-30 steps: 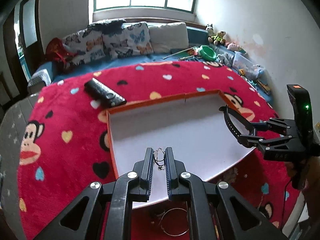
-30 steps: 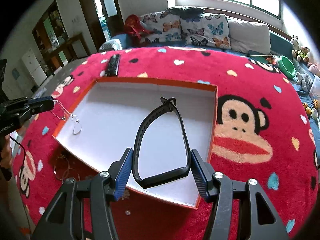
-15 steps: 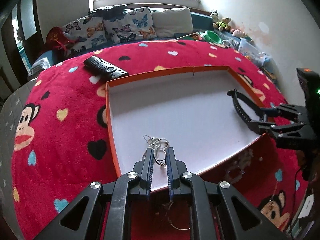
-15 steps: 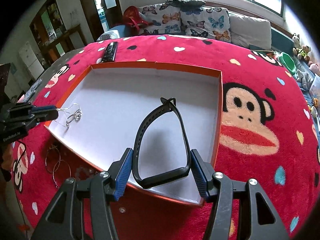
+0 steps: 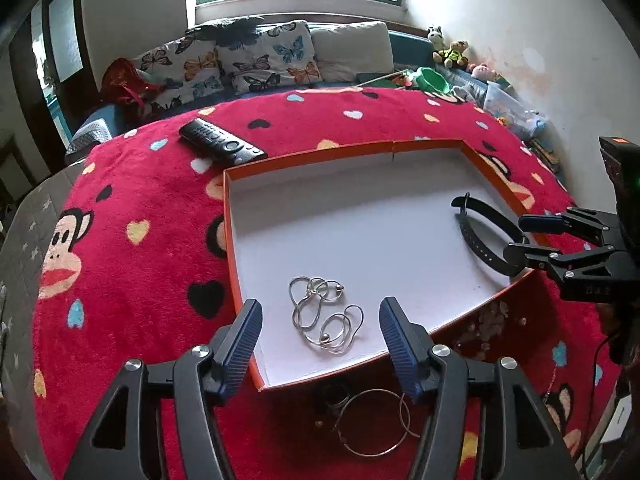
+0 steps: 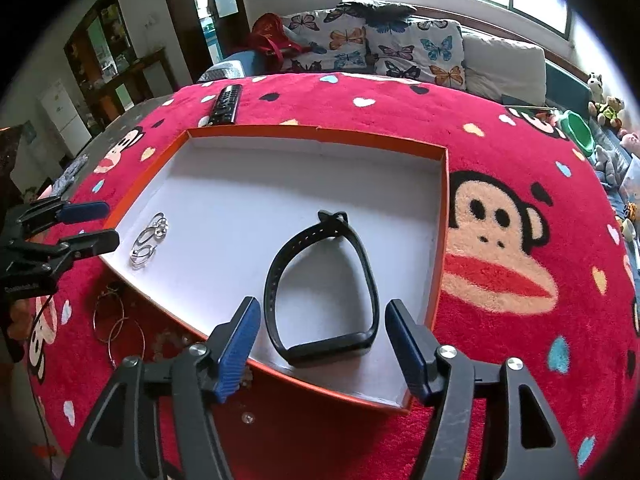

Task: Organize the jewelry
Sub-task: 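Withdraw both open tools from the box, then grasp the gold necklace on the rug with the right tool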

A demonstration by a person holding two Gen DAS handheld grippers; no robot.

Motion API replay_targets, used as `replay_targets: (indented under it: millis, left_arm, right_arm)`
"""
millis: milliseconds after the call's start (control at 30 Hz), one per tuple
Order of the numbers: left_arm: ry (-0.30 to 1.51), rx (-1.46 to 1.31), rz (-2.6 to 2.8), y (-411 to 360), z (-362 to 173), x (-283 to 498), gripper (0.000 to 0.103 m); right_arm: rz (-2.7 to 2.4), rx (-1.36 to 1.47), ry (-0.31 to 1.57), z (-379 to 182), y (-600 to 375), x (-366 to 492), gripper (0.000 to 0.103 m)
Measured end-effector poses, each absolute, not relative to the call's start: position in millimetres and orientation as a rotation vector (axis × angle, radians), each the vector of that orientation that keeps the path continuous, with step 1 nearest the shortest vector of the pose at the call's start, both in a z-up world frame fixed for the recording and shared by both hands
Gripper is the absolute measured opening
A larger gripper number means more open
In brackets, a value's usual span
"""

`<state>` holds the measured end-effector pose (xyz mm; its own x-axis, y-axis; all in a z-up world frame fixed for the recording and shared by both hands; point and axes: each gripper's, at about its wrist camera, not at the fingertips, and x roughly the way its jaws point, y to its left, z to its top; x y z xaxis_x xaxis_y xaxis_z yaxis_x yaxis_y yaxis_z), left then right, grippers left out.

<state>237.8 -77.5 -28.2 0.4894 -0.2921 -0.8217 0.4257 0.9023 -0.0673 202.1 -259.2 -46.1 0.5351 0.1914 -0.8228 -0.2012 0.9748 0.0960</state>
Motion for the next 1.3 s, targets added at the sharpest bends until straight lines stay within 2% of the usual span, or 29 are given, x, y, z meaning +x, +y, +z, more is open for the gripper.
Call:
replay_targets:
  millis: [400,733,933,1067,1300]
  left_arm:
    - [0.868,0.114,-0.446,-59,16,178,0.065]
    - [0.872,0.095,-0.464,-53,9,116,0.064]
    - [0.886,0.068,-0.456,-45,-2,97,0.064]
    - [0.896,0.068,-0.454,-43,-9,89,0.061]
    - [0.909,0.062,-0.456,-40,-17,82,0.06]
  right_arm:
    - [0.251,-0.008,0.914,-10,-264,157,0.071]
    - [0.293,-0.023,0.936,-19,-260,100,0.07]
    - [0.347,-0.017,0.951,-31,-250,70,0.057]
    - [0.386,-0.023,0.967,-43,-236,55,0.038]
    - [0.414,-0.001,1.009,-64,-222,53,0.026]
